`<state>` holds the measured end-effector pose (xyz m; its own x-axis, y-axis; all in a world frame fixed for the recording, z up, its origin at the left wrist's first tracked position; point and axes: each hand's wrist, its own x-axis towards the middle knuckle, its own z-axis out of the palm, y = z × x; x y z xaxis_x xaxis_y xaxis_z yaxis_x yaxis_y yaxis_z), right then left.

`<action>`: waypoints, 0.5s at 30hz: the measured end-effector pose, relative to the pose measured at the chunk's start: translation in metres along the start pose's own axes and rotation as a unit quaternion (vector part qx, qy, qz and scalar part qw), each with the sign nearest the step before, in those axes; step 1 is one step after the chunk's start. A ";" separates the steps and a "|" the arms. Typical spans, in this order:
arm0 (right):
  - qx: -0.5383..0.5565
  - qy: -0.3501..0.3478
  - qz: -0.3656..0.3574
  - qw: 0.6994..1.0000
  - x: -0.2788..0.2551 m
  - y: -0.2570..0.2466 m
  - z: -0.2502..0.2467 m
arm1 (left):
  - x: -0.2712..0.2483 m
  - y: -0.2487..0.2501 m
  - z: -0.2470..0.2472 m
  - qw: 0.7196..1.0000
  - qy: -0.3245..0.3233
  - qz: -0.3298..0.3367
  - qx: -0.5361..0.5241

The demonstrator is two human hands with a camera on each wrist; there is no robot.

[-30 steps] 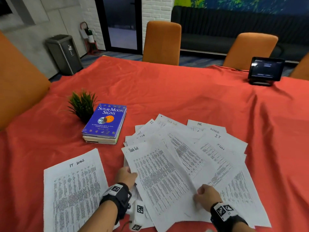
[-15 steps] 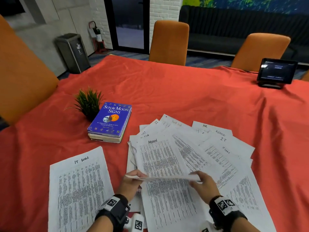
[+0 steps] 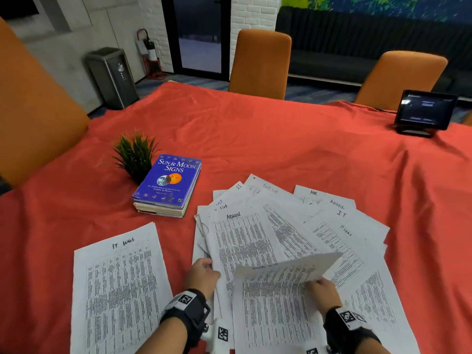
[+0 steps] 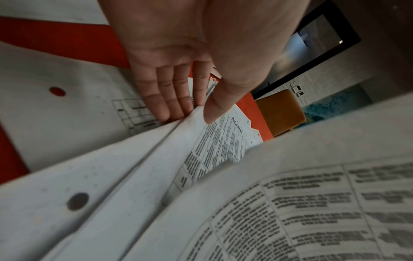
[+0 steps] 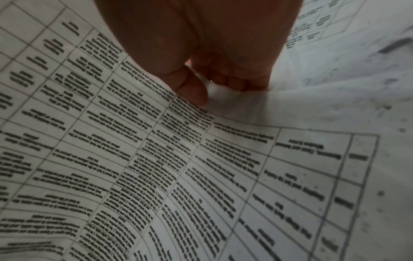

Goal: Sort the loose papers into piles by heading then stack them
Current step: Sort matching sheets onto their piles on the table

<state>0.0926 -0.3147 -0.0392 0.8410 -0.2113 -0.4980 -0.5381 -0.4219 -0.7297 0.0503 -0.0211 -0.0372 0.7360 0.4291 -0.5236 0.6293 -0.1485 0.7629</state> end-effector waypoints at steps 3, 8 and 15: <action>-0.010 -0.003 0.003 1.000 0.001 -0.002 0.000 | 0.000 0.003 0.004 0.999 0.029 0.028 0.015; -0.023 -0.007 0.008 1.000 0.003 0.000 0.000 | -0.003 0.010 0.005 0.996 0.052 0.059 0.029; -0.014 -0.023 -0.005 1.000 -0.002 -0.005 -0.001 | 0.001 0.011 0.012 0.997 -0.002 0.060 0.054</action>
<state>0.0938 -0.3127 -0.0343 0.8430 -0.1664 -0.5116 -0.5267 -0.4488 -0.7219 0.0611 -0.0328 -0.0336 0.8087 0.3986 -0.4325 0.5592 -0.2931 0.7755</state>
